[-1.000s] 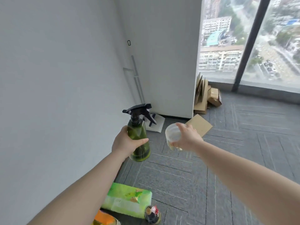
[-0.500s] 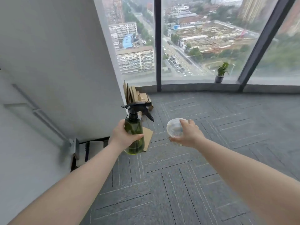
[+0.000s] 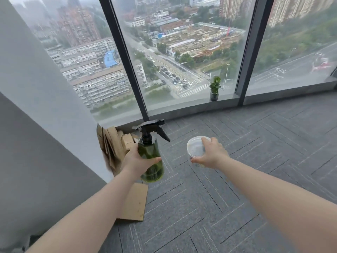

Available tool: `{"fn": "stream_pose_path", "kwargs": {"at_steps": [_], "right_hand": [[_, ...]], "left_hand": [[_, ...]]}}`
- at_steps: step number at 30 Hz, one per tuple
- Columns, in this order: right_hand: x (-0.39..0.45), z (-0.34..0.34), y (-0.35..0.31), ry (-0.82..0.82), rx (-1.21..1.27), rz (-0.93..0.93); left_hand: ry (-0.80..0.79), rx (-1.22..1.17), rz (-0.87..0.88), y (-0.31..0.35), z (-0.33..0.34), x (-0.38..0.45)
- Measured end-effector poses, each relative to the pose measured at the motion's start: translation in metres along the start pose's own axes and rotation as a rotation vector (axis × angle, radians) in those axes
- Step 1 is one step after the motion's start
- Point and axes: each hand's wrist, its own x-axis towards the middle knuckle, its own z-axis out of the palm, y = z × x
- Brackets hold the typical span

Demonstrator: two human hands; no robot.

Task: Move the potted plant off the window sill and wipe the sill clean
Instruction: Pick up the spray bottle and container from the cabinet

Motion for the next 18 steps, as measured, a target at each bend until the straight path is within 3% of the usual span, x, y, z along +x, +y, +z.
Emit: {"fn": "stream_pose_path", "kwargs": {"at_steps": [10,18], "right_hand": [[0.178,-0.09,0.047,0.049,-0.033,0.12],[0.358,-0.151,0.058,0.103,-0.071,0.233]], "left_hand": [[-0.057,0.132,0.073,0.101,0.062,0.204],[-0.153,0.081,0.097,0.168,0.12,0.404]]}}
